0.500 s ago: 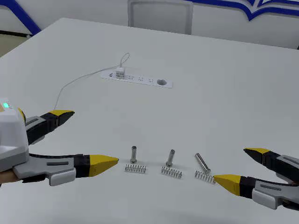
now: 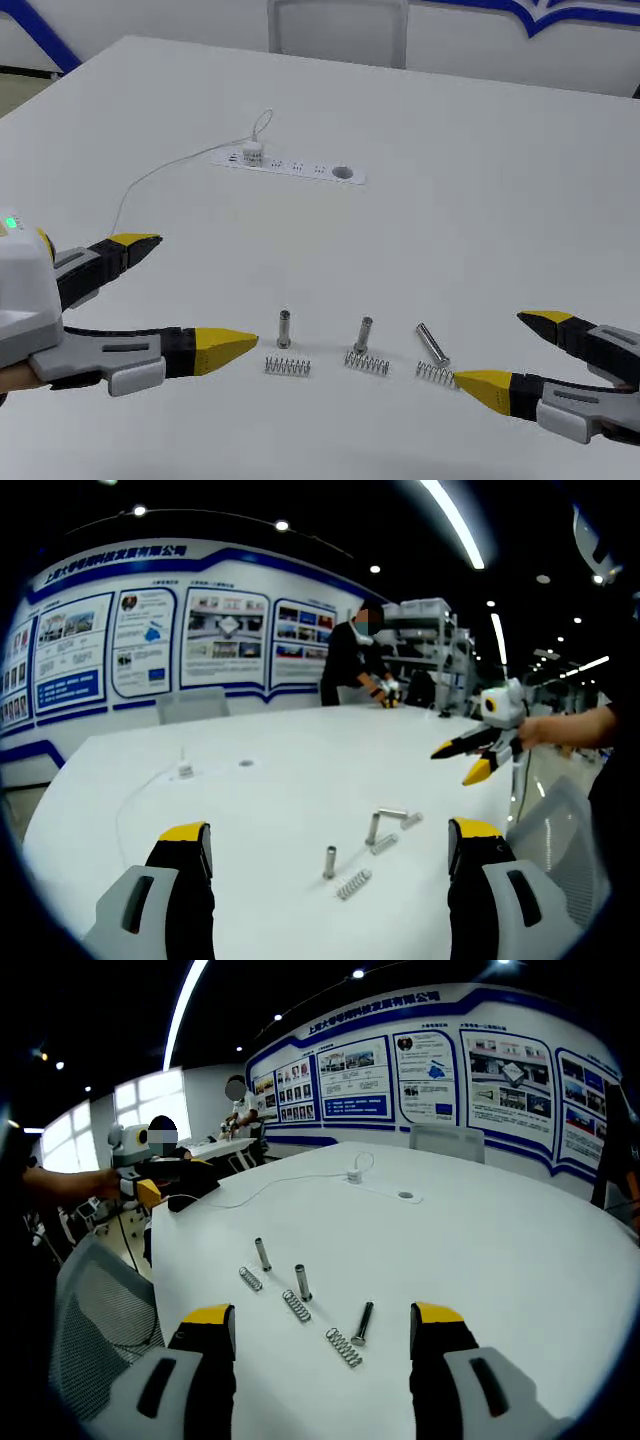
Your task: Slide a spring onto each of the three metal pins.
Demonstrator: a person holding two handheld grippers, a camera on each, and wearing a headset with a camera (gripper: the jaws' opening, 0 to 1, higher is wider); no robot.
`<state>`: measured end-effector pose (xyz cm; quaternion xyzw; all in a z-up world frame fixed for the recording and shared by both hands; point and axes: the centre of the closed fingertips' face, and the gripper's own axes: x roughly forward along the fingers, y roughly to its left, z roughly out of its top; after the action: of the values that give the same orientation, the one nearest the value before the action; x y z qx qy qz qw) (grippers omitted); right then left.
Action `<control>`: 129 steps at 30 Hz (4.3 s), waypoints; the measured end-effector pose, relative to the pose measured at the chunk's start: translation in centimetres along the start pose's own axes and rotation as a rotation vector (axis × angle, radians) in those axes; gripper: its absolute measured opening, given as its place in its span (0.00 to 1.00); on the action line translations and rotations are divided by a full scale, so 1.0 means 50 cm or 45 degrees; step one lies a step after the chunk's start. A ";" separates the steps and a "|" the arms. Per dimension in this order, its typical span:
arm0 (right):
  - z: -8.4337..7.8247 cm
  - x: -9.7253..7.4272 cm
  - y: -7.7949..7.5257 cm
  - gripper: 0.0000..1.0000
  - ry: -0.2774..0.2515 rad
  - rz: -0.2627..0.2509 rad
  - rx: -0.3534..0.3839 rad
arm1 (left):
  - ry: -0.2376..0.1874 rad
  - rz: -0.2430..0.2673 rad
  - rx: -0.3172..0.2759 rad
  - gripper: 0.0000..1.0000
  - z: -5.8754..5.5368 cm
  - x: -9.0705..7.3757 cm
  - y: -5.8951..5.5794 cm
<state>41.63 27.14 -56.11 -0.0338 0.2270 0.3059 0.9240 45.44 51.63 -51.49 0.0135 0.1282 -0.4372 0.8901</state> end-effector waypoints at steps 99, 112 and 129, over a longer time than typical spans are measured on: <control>-0.100 0.206 -0.091 0.26 0.386 -0.067 -0.087 | 0.063 -0.033 -0.013 1.00 -0.045 0.016 -0.003; -0.121 0.221 -0.115 0.18 0.429 -0.128 -0.051 | 0.072 -0.028 -0.024 1.00 -0.051 0.015 0.001; -0.138 0.240 -0.116 0.13 0.504 -0.147 0.010 | 0.069 -0.025 -0.034 1.00 -0.052 0.013 0.002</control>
<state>50.77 27.65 -68.01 -0.1025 0.4030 0.2389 0.8775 45.35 51.54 -54.17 0.0124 0.1582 -0.4436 0.8821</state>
